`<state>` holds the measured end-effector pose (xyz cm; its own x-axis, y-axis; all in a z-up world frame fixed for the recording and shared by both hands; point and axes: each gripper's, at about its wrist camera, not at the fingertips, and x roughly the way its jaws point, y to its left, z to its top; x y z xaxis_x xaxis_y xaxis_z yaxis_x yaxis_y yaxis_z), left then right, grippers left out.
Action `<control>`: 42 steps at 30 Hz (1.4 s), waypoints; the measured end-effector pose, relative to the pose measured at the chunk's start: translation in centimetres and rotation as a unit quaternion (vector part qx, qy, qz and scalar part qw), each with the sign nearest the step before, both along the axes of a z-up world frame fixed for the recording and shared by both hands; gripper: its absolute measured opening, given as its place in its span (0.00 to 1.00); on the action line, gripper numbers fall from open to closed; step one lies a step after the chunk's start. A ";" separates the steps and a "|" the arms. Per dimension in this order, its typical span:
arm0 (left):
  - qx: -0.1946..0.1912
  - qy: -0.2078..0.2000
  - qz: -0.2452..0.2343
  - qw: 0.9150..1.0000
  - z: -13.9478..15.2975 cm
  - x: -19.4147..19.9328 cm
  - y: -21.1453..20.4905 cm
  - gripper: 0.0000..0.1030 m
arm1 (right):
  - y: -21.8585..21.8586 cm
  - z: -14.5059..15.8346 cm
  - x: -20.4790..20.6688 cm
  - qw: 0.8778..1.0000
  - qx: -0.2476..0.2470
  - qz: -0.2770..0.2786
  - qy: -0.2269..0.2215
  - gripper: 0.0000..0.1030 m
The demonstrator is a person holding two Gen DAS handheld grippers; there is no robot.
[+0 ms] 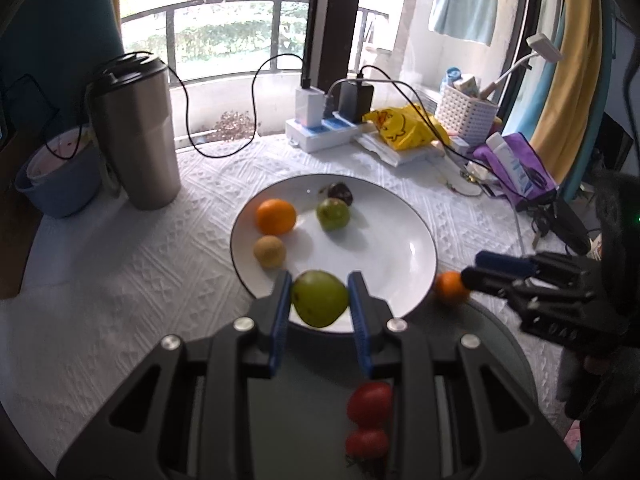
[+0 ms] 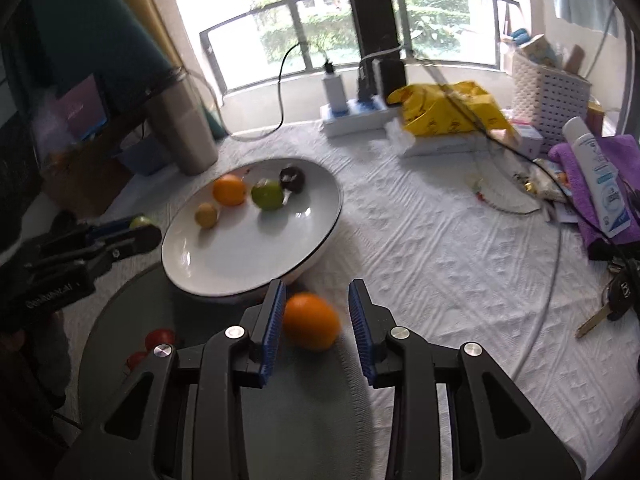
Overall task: Organize fruits
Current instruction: 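Carry the green fruit with left gripper while right gripper carries orange to plate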
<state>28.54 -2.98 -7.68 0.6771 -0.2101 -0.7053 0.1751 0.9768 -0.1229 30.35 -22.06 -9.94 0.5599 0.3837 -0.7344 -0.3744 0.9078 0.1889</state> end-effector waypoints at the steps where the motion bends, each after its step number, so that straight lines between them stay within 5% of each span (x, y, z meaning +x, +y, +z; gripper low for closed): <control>1: 0.000 0.001 0.000 1.000 -0.1 -0.1 0.0 0.29 | 0.2 -0.4 0.0 1.000 -0.004 0.001 0.005 0.35; 20: 0.005 -0.003 0.009 1.000 0.2 -0.9 0.5 0.29 | 1.6 -2.4 0.6 1.000 -0.020 0.013 0.012 0.37; 42: 0.017 -0.008 0.000 1.000 -0.2 2.6 -0.9 0.29 | 1.5 1.7 3.3 0.999 -0.001 0.026 -0.039 0.37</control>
<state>31.12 -3.91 -7.87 0.6880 -0.1856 -0.7016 0.1759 0.9806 -0.0869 33.61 -20.52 -8.25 0.5942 0.4119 -0.6909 -0.4344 0.8872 0.1553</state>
